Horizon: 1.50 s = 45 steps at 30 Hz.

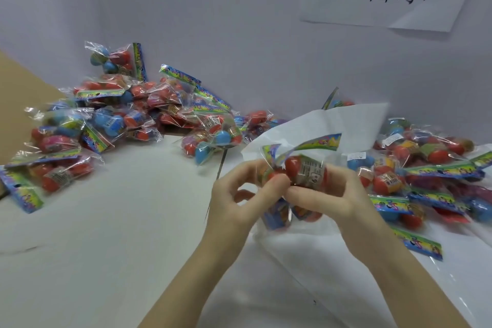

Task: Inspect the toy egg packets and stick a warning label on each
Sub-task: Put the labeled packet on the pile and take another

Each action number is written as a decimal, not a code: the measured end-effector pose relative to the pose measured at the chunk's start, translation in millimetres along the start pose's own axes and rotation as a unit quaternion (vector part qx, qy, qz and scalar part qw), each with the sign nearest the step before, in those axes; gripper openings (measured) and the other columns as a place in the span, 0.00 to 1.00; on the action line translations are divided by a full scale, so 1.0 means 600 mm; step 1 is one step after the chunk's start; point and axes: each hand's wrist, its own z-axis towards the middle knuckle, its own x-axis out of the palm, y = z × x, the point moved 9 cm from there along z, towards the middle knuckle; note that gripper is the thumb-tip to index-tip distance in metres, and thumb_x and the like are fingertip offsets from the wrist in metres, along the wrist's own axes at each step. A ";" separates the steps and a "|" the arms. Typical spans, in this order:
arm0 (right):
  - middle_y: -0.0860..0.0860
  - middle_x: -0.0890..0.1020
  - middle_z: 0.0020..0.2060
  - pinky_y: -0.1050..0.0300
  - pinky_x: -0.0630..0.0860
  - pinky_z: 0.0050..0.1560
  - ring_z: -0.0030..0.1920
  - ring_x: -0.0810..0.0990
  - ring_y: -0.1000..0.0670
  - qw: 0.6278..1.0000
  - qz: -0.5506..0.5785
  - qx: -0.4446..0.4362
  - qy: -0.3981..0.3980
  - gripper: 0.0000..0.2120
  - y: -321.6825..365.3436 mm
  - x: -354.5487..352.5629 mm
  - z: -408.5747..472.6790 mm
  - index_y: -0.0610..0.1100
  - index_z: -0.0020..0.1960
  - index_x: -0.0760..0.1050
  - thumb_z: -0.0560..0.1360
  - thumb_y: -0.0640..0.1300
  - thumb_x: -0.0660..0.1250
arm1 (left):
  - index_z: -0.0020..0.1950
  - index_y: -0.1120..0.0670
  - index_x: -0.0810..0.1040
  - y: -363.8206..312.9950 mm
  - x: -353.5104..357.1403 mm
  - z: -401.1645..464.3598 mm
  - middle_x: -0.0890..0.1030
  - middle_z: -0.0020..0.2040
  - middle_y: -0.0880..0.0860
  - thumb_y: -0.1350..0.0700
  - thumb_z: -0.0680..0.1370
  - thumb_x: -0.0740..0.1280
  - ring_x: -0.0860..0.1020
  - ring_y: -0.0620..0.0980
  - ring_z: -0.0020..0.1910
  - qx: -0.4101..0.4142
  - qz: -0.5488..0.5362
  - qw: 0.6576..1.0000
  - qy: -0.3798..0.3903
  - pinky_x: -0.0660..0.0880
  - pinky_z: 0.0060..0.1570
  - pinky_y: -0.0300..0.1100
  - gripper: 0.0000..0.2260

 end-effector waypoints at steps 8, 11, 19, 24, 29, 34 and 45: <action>0.52 0.85 0.44 0.46 0.77 0.53 0.47 0.83 0.48 0.997 -0.062 -0.010 -0.052 0.19 0.000 -0.010 0.000 0.49 0.47 0.80 0.57 0.44 0.78 | 0.34 0.47 0.77 0.012 0.005 -0.001 0.77 0.29 0.44 0.57 0.68 0.62 0.74 0.41 0.31 -0.051 -0.009 0.999 -0.008 0.70 0.30 0.31 0.07; 0.49 0.85 0.40 0.50 0.80 0.48 0.43 0.83 0.47 0.998 -0.033 -0.005 -0.051 0.15 -0.004 -0.007 -0.001 0.46 0.43 0.82 0.56 0.40 0.79 | 0.33 0.44 0.75 0.008 0.009 -0.005 0.73 0.27 0.43 0.53 0.69 0.65 0.69 0.43 0.26 -0.046 -0.003 0.999 0.002 0.66 0.25 0.32 0.05; 0.48 0.84 0.33 0.62 0.78 0.34 0.36 0.83 0.50 0.990 0.068 -0.016 -0.125 0.10 -0.002 -0.034 -0.005 0.40 0.40 0.81 0.58 0.36 0.71 | 0.40 0.48 0.83 0.024 0.027 -0.007 0.83 0.36 0.48 0.47 0.58 0.76 0.81 0.44 0.36 -0.108 -0.021 0.991 0.078 0.75 0.34 0.32 0.14; 0.48 0.85 0.40 0.64 0.77 0.34 0.41 0.83 0.52 0.996 0.062 0.011 -0.060 0.18 0.000 -0.009 -0.003 0.47 0.47 0.80 0.57 0.40 0.74 | 0.34 0.47 0.83 0.014 0.024 -0.001 0.80 0.28 0.46 0.50 0.59 0.79 0.77 0.40 0.27 -0.106 -0.070 0.990 0.061 0.72 0.29 0.30 0.08; 0.46 0.83 0.34 0.64 0.75 0.30 0.34 0.81 0.51 0.996 0.037 0.077 -0.015 0.16 -0.017 0.004 -0.002 0.46 0.44 0.81 0.56 0.43 0.75 | 0.34 0.47 0.82 0.022 0.023 -0.002 0.81 0.29 0.46 0.47 0.58 0.72 0.78 0.40 0.30 -0.126 -0.076 0.987 0.059 0.72 0.30 0.29 0.07; 0.49 0.83 0.32 0.65 0.72 0.28 0.31 0.80 0.54 0.995 0.049 0.084 0.017 0.20 -0.021 0.005 -0.001 0.47 0.43 0.82 0.51 0.43 0.79 | 0.34 0.48 0.83 0.024 0.013 -0.002 0.82 0.31 0.49 0.49 0.58 0.77 0.79 0.43 0.29 -0.118 -0.075 0.990 0.006 0.73 0.29 0.32 0.08; 0.50 0.82 0.31 0.66 0.72 0.30 0.31 0.78 0.55 0.997 0.068 0.035 -0.023 0.12 -0.010 0.001 0.001 0.48 0.43 0.83 0.59 0.42 0.75 | 0.42 0.53 0.83 0.019 0.002 0.001 0.83 0.34 0.49 0.48 0.55 0.76 0.79 0.41 0.31 -0.100 -0.102 0.988 -0.051 0.72 0.27 0.30 0.18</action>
